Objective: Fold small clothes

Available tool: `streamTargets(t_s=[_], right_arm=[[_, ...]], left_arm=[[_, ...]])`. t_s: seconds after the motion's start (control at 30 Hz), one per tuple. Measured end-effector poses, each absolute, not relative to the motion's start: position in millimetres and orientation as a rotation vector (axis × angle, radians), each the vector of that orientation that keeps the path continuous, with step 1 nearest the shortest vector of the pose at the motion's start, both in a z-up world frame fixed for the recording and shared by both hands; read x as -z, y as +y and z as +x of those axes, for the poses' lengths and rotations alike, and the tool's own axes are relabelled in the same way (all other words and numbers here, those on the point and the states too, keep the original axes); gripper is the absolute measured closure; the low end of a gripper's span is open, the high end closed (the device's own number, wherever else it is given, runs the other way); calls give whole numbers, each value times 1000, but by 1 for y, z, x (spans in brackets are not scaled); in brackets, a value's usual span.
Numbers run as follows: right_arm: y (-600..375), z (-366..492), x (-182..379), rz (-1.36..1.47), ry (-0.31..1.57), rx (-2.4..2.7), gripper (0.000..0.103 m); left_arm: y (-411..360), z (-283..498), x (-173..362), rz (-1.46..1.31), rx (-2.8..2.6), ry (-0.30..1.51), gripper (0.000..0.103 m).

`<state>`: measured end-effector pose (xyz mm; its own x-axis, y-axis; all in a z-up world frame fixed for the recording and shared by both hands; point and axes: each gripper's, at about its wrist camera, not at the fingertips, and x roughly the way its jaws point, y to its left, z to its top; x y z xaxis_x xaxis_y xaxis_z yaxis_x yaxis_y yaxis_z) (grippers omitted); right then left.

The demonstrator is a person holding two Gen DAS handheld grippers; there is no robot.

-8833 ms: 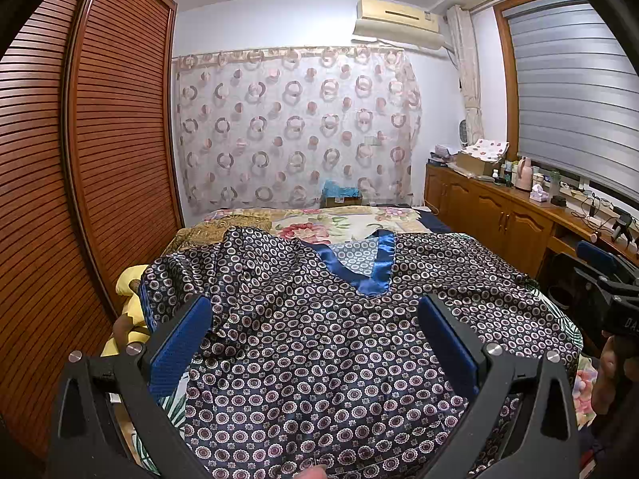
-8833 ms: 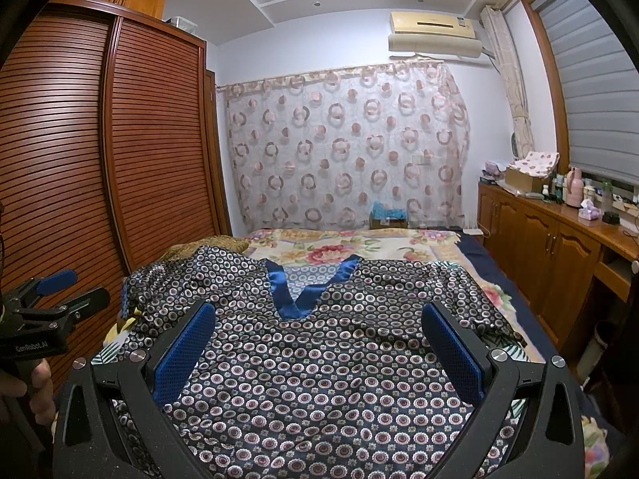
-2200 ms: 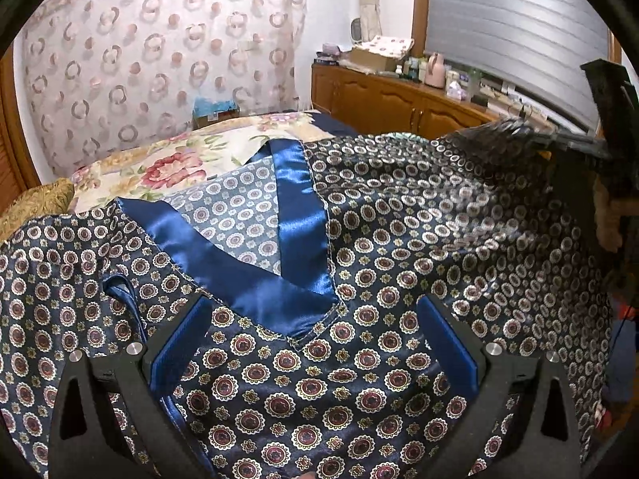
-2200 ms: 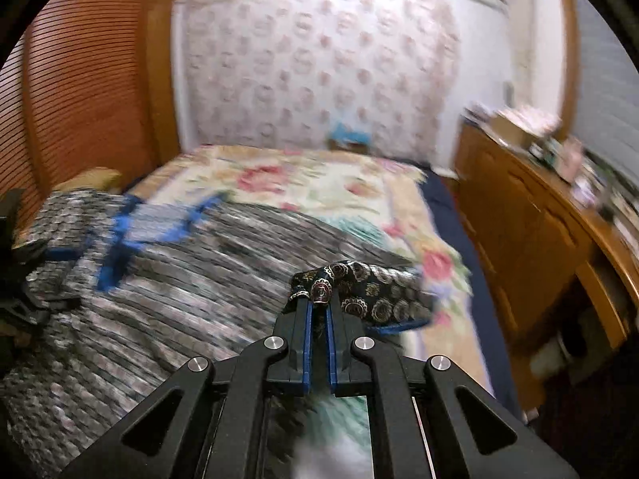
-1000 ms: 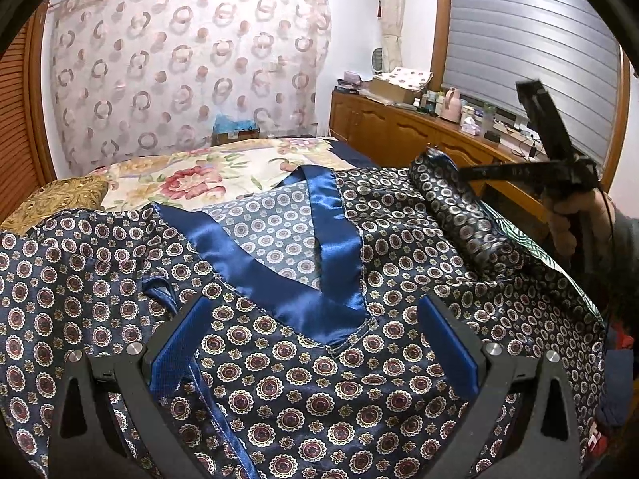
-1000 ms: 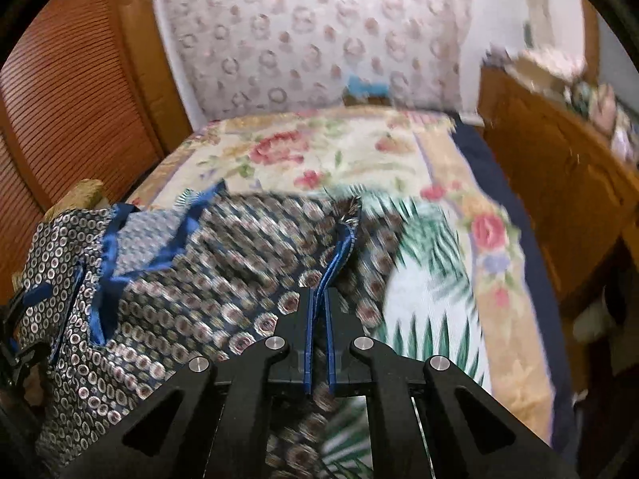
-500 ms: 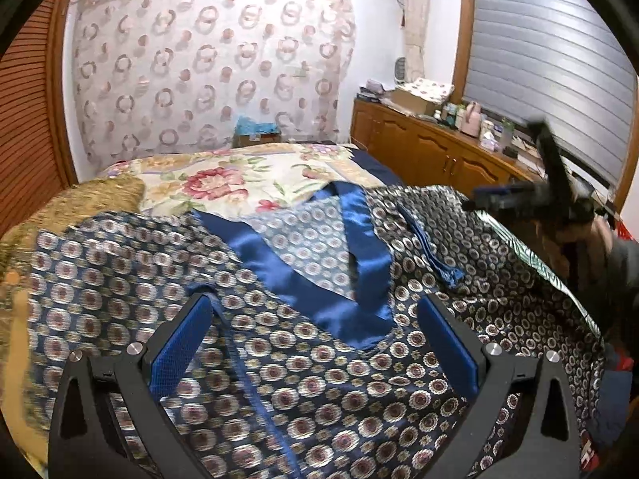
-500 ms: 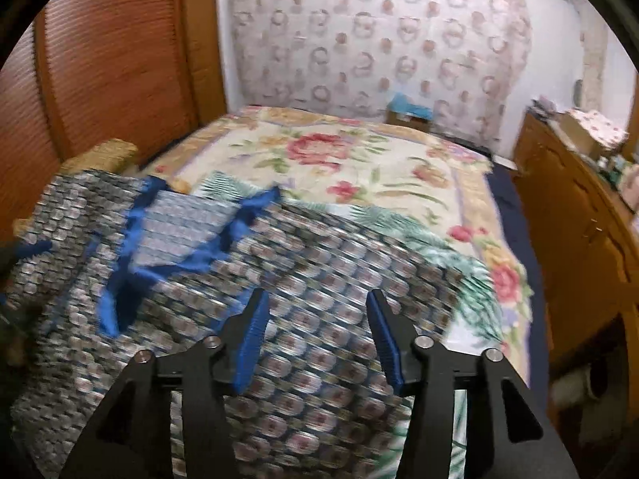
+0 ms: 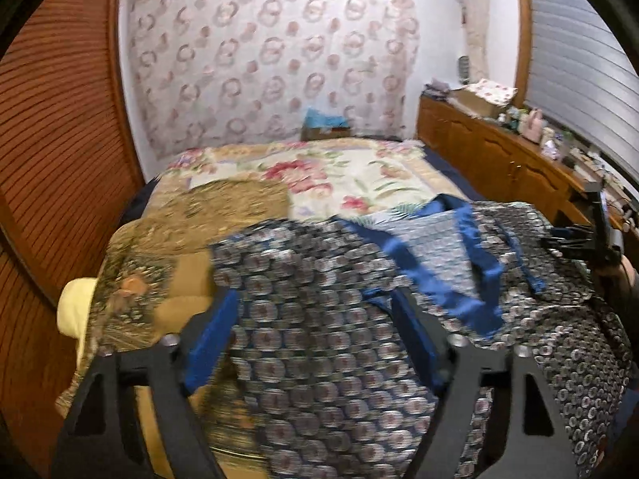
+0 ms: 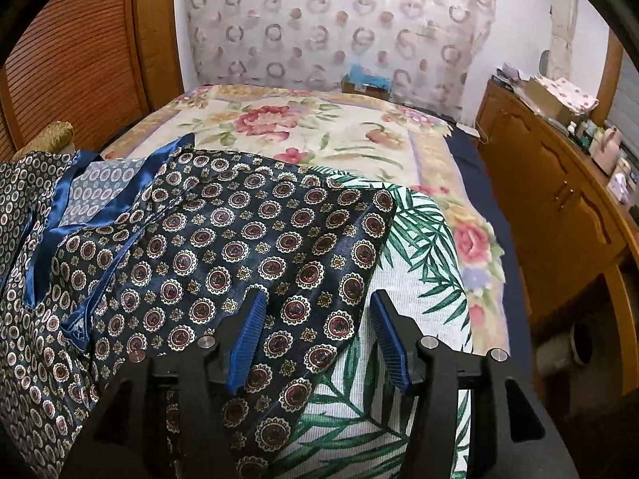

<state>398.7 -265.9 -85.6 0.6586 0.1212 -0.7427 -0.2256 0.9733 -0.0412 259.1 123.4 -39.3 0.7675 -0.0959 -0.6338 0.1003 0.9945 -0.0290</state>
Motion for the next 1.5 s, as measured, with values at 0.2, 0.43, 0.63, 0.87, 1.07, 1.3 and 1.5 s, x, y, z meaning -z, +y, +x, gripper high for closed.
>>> streamTargets(t_s=[0.2,0.43,0.63,0.87,1.07,1.3,1.5], right_arm=[[-284,400,80,-77,846,-202,40],[-281,400,79,-82,847,-191,37],[-281,400,80,-87,847,-192,36],[-280,398,80,-89,847,-193,35],[-281,398,80,-89,849,-188,32],[-283,401,79,-79,852,-196,31],[-287,419,78,-74,873,-204,31]], left_arm=[[148,280,55,15,15,753,39],[155,292,69,-29,37,798,67],[158,305,74,-27,39,832,67],[155,302,69,-53,96,807,93],[146,289,52,-44,121,739,99],[135,285,45,-27,139,712,99],[135,290,50,-30,123,730,99]])
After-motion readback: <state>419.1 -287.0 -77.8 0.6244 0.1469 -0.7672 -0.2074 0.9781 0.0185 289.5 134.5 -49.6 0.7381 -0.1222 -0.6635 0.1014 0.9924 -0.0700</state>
